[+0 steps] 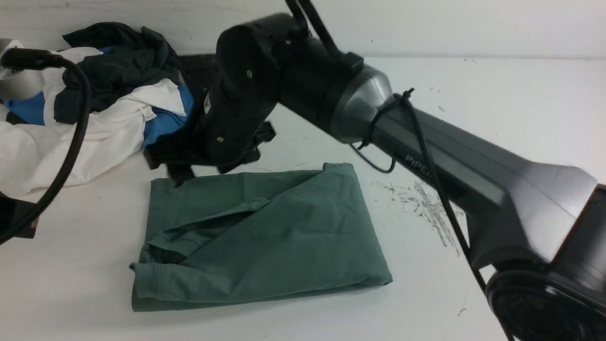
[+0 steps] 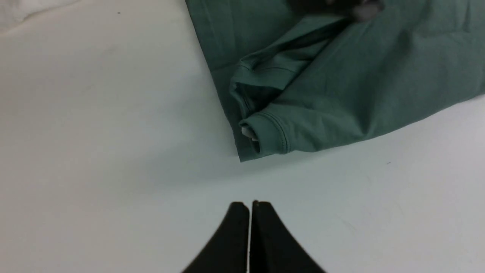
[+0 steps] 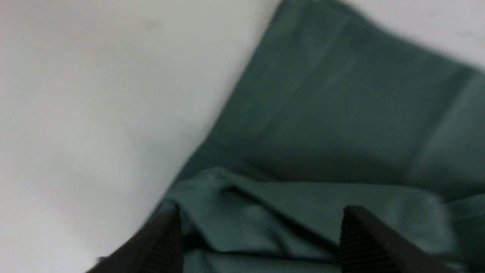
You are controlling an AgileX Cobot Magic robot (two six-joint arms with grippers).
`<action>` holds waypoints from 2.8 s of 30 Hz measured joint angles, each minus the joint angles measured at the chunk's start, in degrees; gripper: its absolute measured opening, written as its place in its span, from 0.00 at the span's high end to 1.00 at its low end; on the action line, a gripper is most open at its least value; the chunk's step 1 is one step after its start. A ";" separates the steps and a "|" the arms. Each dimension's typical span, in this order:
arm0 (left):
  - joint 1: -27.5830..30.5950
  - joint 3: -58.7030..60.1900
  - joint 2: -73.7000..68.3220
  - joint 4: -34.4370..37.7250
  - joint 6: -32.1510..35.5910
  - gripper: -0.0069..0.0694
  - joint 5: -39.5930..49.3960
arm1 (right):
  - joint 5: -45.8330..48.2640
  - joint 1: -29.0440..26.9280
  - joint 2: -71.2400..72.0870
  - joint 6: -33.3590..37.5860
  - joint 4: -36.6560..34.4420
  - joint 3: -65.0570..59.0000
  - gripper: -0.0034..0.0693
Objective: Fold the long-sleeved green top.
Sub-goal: Use the right arm to drag the right edge of the fabric to the left and folds it over the left edge
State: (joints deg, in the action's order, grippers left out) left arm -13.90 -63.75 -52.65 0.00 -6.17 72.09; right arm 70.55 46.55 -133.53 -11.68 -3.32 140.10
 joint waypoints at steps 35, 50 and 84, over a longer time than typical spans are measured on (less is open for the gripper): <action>0.00 10.31 -40.98 11.68 2.50 0.91 -21.51 | 0.15 -15.90 11.81 18.49 -18.02 -38.89 0.97; 0.00 1.83 -33.92 11.46 2.45 0.91 -19.40 | 0.02 -15.64 11.82 17.79 -13.04 -38.89 0.97; 0.00 -10.52 -57.26 10.01 10.44 0.33 -8.42 | -0.09 -15.64 11.92 17.44 -13.90 -38.89 0.97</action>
State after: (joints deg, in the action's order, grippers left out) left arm -13.90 -74.27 -109.90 10.01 4.27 63.66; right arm 70.46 30.92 -121.62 5.77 -17.22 101.21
